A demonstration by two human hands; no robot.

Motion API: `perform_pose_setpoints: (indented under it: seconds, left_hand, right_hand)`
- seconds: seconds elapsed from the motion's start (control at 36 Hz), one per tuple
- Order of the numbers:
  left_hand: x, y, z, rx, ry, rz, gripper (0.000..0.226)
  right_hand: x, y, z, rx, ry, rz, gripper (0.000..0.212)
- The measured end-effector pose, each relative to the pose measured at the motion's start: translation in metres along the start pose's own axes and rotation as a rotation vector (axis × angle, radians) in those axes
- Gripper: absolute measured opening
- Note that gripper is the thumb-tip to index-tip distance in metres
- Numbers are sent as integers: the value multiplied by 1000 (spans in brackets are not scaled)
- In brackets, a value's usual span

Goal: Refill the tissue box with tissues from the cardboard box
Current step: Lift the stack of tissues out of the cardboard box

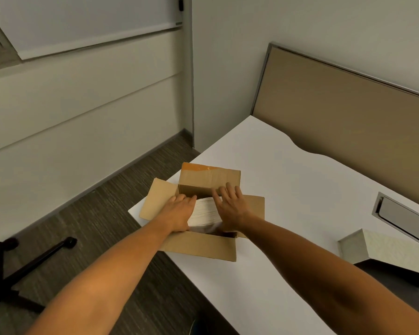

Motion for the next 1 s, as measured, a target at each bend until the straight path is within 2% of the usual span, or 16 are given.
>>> perform_pose_setpoints:
  seconds: [0.08, 0.22, 0.33, 0.47, 0.61, 0.72, 0.81, 1.0]
  left_hand:
    - [-4, -4, 1, -15, -7, -12, 104]
    - [-7, -6, 3, -47, -25, -13, 97]
    - [-10, -6, 7, -82, -49, 6, 76]
    - [-12, -6, 10, -115, -73, 14, 74]
    - [-12, -5, 11, -115, -95, 68, 69]
    - [-12, -4, 11, -107, -105, 88, 66]
    - [-10, 0, 13, -70, -97, 78, 62]
    - [-1, 10, 26, 90, -101, 68, 56]
  right_hand:
    - [-4, 3, 7, 27, 106, -61, 111]
    - [-13, 2, 7, 52, 146, 26, 108]
    - [-19, -5, 5, 73, 136, 100, 97]
    - [-19, -15, -4, 111, 94, 134, 77]
    - [-19, -20, -11, 87, 73, 139, 80]
    - [-18, -21, -14, 87, 47, 122, 69]
    - [-18, -21, -17, 38, 21, 110, 64]
    - [-15, -8, -26, -193, -36, 86, 72]
Point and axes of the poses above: each hand's wrist, its own x-axis away from the middle knuckle, its own y-axis out of the back of the hand, z = x × y, the point moved 4 cm from there along -x, towards the middle knuckle, and after that the axes turned 4 degrees about -z, right-handed, at the moved point
